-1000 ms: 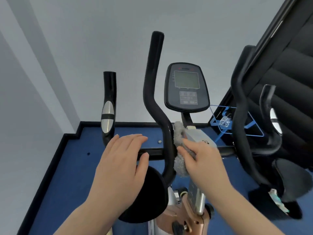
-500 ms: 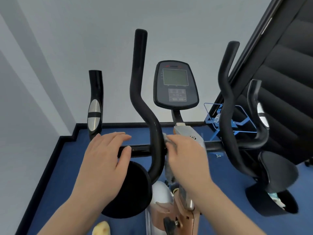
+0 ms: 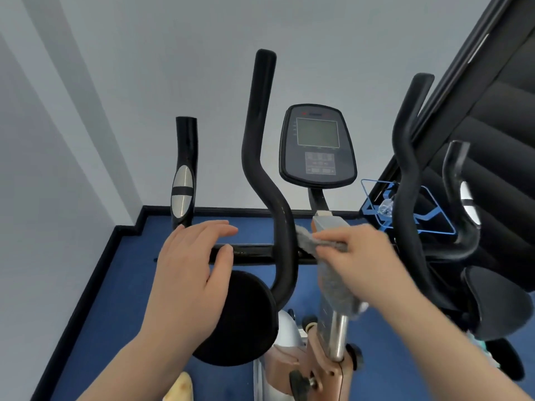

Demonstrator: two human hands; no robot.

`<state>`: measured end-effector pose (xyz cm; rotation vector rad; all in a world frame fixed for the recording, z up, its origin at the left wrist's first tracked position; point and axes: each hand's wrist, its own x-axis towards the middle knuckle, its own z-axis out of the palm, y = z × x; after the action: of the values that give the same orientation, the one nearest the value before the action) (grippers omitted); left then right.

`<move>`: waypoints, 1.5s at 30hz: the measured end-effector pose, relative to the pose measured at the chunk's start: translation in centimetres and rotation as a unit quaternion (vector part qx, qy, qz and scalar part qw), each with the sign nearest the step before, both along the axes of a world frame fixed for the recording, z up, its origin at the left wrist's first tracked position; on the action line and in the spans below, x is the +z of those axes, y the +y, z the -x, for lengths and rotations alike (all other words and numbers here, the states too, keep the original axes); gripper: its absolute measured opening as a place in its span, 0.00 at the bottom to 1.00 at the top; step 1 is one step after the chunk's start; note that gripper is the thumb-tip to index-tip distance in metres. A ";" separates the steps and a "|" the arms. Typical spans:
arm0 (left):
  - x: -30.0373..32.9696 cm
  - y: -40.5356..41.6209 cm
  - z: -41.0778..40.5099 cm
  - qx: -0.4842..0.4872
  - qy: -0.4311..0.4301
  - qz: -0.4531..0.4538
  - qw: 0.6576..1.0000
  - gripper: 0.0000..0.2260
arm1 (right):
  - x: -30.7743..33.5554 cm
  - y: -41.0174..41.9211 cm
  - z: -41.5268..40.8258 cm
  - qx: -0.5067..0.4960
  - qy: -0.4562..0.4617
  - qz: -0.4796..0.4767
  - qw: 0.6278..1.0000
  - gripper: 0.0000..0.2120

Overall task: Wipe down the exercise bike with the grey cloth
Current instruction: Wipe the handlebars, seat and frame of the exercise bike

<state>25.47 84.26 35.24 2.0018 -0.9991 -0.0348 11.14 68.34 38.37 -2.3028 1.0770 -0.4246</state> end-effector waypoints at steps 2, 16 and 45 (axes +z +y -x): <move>0.2 0.1 0.2 0.015 0.011 0.030 0.999 0.13 | 1.8 -0.8 -0.2 -0.029 -0.088 0.037 0.995 0.11; -1.6 2.8 -2.8 0.118 0.070 0.094 0.986 0.13 | 1.0 1.3 -5.1 0.354 0.173 0.139 0.908 0.07; -1.6 2.1 -11.4 -0.082 0.042 0.059 0.994 0.15 | -0.3 5.9 -10.1 0.160 0.122 0.060 0.978 0.19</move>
<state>36.84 86.37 33.68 1.7940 -1.0834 -0.1457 21.25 74.27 38.05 -2.6292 0.7815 -0.0818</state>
